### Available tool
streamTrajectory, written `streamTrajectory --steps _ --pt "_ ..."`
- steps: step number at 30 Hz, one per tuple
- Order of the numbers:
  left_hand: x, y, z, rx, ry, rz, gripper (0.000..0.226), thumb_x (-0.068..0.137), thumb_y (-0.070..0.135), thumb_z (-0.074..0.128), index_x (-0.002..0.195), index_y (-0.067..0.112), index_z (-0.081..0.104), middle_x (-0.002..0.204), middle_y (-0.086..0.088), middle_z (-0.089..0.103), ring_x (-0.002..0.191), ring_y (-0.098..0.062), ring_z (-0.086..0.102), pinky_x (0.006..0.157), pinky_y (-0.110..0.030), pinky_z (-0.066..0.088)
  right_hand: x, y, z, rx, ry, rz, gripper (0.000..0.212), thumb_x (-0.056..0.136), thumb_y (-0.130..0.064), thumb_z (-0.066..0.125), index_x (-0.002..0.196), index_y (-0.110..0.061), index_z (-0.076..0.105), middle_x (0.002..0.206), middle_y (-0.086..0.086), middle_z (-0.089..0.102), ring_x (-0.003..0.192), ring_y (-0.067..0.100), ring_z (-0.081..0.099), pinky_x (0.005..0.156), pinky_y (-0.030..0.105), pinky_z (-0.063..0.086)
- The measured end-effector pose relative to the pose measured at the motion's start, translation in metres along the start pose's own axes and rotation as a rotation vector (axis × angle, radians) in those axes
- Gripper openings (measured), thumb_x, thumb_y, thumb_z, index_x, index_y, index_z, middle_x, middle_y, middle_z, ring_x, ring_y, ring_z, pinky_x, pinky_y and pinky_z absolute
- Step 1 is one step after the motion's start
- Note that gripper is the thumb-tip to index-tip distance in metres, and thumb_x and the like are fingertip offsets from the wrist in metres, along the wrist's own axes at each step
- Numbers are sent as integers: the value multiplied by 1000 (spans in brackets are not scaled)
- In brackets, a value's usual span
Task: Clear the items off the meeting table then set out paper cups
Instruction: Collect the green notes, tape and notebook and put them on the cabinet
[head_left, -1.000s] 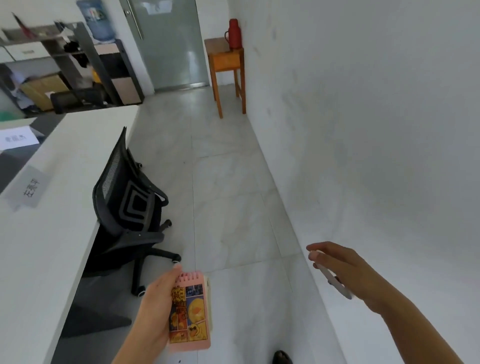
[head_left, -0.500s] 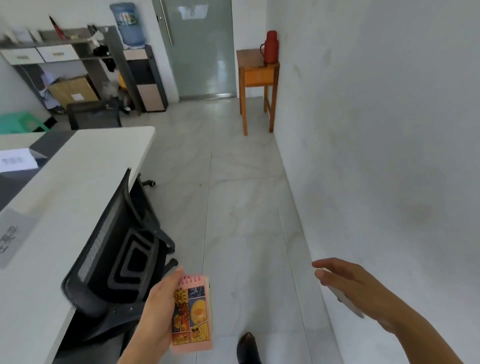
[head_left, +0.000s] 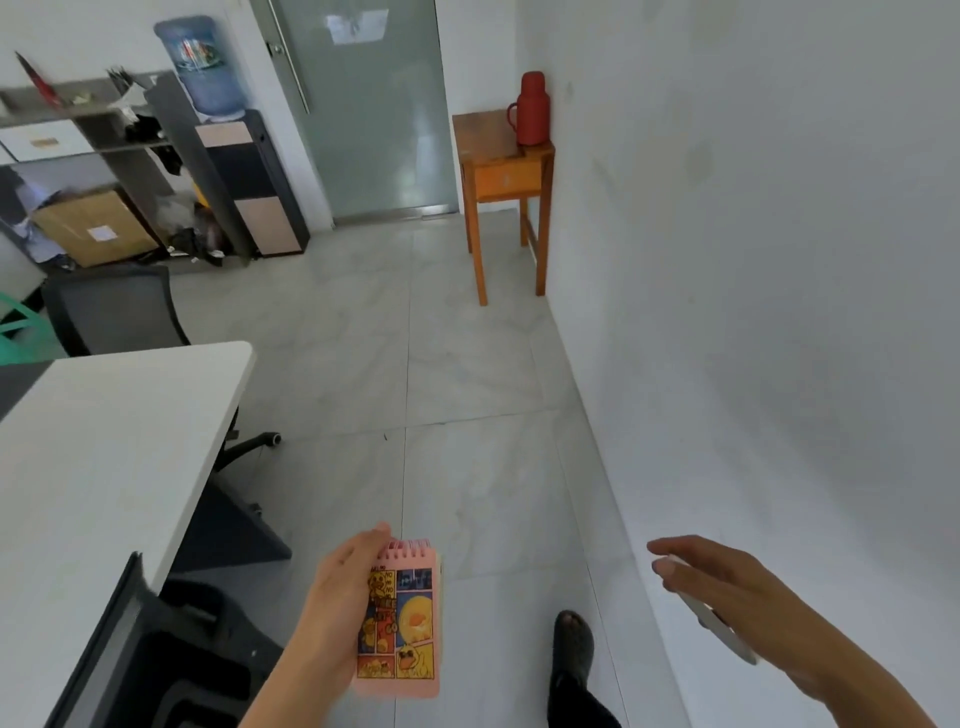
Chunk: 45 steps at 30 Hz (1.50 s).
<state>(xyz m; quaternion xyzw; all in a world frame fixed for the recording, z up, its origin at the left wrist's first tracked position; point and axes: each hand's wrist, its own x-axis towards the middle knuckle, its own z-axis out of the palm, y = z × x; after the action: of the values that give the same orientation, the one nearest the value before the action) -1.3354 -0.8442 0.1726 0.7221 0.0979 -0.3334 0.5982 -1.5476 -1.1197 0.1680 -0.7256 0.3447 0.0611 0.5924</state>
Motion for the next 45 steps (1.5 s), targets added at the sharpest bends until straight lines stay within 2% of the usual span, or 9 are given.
streamTrajectory --steps 7,10,14,18,25,29,33,36,45 --pt "126 120 38 -58 39 66 36 96 38 52 79 7 59 59 -11 67 46 -24 65 48 -29 55 192 -129 -57 -35 -4 -77 40 73 -62 61 107 -42 67 101 -11 71 98 10 64 83 30 51" --pt "168 155 35 -105 84 61 37 97 38 50 77 7 58 58 -10 66 45 -23 64 47 -29 53 267 -189 -62 -105 -93 -129 33 81 -54 63 110 -40 66 110 -18 68 109 2 60 89 25 43" --pt "237 181 13 -142 158 -4 42 98 39 49 85 1 62 64 -16 67 50 -26 65 56 -33 53 360 -250 -45 -115 -180 -149 43 65 -64 63 102 -44 69 100 -26 70 100 -7 62 84 23 49" --pt "329 222 -14 -184 201 -39 40 97 38 51 78 4 61 60 -16 66 48 -26 64 60 -35 52 455 -287 -16 -154 -238 -142 22 83 -49 65 104 -43 67 107 -24 67 103 -7 59 79 15 45" --pt "484 359 -62 -202 184 13 43 95 38 55 67 10 71 61 -15 68 49 -27 65 58 -35 52 583 -398 9 -153 -228 -87 31 74 -61 64 102 -47 69 107 -18 71 93 -4 67 92 33 54" --pt "561 431 -73 -174 175 53 35 93 39 57 75 9 60 56 -11 64 44 -25 63 48 -31 53 651 -456 8 -89 -179 -112 37 70 -62 63 102 -45 70 105 2 73 99 30 66 89 42 54" --pt "646 482 -72 -158 135 35 42 94 41 55 94 0 65 65 -13 69 52 -26 67 54 -34 54 740 -486 7 -68 -138 -52 20 84 -48 64 100 -41 71 103 -11 74 102 10 67 90 37 54" --pt "714 520 -72 -146 136 25 49 95 39 54 103 -10 60 67 -17 67 53 -28 66 55 -34 53 824 -515 6 -101 -136 -13 18 88 -45 63 103 -39 70 104 -11 73 103 10 67 88 34 54" --pt "883 651 -111 -294 296 -11 42 93 41 56 96 -1 63 71 -23 66 57 -32 64 61 -36 51 1074 -695 26 -165 -206 -150 21 85 -45 65 102 -35 71 101 -12 71 98 9 66 78 26 50"
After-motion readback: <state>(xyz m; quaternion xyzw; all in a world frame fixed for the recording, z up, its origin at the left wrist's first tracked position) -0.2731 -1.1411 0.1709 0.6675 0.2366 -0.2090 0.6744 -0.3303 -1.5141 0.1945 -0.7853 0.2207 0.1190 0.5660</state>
